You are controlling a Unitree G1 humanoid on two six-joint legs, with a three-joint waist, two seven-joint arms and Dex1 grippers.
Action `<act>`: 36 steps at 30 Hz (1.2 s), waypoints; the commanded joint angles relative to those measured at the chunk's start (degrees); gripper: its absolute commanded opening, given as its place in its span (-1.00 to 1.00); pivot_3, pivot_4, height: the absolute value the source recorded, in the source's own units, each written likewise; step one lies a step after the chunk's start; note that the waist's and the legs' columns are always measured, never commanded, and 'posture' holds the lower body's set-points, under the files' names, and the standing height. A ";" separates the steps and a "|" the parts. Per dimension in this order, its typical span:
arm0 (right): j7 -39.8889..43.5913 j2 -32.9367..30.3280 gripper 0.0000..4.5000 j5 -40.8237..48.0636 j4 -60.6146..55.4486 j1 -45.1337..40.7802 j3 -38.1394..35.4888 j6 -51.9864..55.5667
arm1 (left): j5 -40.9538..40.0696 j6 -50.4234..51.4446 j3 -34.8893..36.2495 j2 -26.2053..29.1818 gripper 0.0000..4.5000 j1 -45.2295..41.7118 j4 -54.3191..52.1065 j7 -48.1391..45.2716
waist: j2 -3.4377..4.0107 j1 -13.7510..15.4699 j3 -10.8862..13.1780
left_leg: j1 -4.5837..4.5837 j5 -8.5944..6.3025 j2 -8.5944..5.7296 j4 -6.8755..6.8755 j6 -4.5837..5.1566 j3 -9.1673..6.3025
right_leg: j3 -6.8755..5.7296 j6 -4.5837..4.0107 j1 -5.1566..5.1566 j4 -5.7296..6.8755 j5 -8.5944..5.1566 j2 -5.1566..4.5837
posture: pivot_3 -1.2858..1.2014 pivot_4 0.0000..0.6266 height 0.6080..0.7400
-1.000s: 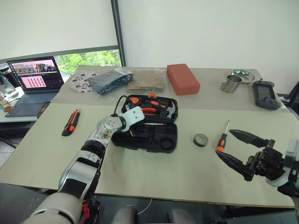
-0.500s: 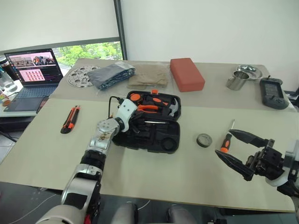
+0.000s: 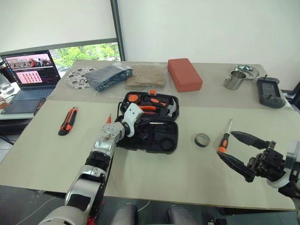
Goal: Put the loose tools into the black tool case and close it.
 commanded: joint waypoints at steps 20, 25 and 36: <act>-1.28 -0.85 1.00 0.16 -2.03 -0.65 -0.72 -0.70 | 2.40 13.92 -1.15 0.53 -0.98 2.54 5.39 6.11 | 0.03 -0.60 -0.02 | 0.58 0.00 0.10 0.07 -0.01 -0.07 | 0.04 0.27 0.93 0.04 -0.17 0.01 | 0.03 -0.52 1.00; -0.90 -0.89 1.00 -0.05 -1.61 -0.92 -0.47 -0.82 | 3.20 15.28 -2.94 0.10 -0.98 3.92 5.33 5.58 | 0.06 -0.88 -0.05 | 0.72 -0.01 0.12 0.07 -0.01 -0.08 | 0.06 0.27 1.04 0.04 -0.17 0.01 | 0.03 -0.52 1.00; -0.69 -1.65 1.00 -0.11 -0.37 -2.31 -0.22 -0.30 | -6.37 -1.60 5.34 -1.05 -0.98 6.82 -8.24 1.24 | 0.08 -0.97 0.00 | 0.47 -0.01 0.13 0.06 -0.01 -0.10 | 0.07 0.25 0.76 -0.04 -0.15 -0.08 | 0.03 -0.52 1.00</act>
